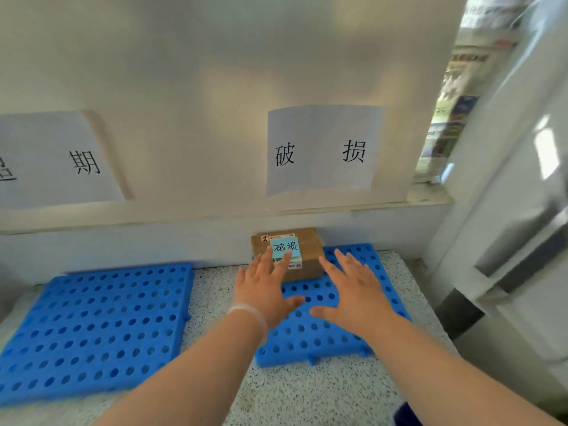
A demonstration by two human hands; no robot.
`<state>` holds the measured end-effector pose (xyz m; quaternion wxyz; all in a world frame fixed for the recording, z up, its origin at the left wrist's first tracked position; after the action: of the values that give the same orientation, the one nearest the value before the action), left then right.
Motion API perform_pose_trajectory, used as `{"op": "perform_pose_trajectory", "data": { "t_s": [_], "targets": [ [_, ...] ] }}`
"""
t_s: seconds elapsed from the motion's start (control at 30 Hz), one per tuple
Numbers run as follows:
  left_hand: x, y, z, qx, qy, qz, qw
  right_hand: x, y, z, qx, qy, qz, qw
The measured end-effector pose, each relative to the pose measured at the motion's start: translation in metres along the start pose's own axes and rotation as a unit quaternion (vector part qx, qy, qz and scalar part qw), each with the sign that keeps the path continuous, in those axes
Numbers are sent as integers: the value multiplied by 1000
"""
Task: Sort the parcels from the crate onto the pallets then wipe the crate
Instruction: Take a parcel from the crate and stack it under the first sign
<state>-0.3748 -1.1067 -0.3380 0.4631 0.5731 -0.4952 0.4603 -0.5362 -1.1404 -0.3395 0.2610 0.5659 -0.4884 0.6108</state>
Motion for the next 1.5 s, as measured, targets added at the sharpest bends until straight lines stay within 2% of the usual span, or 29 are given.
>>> {"op": "perform_pose_trajectory", "data": {
  "t_s": [0.23,0.47,0.7,1.03,1.3,1.5],
  "targets": [
    [24,37,-107,-89,65,14,994,15,-28,-133,-61,55,-7,997],
    [4,91,-219,-188,67,15,980,-15,-50,-279,-146,88,-6,985],
    [4,166,-298,-292,68,12,954,-7,-28,-403,-248,140,1,959],
    [25,230,-348,-377,102,-22,920,25,-10,-477,-329,180,-16,927],
    [3,299,-371,-433,70,-10,899,22,26,-532,-379,192,6,905],
    [-15,382,-414,-502,53,5,863,22,88,-614,-463,215,38,859]
  ]
}}
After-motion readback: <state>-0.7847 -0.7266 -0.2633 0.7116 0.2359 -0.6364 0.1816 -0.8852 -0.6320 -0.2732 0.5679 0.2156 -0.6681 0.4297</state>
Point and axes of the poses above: each hand's wrist, its own z-axis towards the middle knuckle, its own x-axis out of the back of the hand, y = z × x, the point moved 9 cm from there along z, towards the middle knuckle, and after that the axes turned 6 degrees about z, right-handed, at the moved point
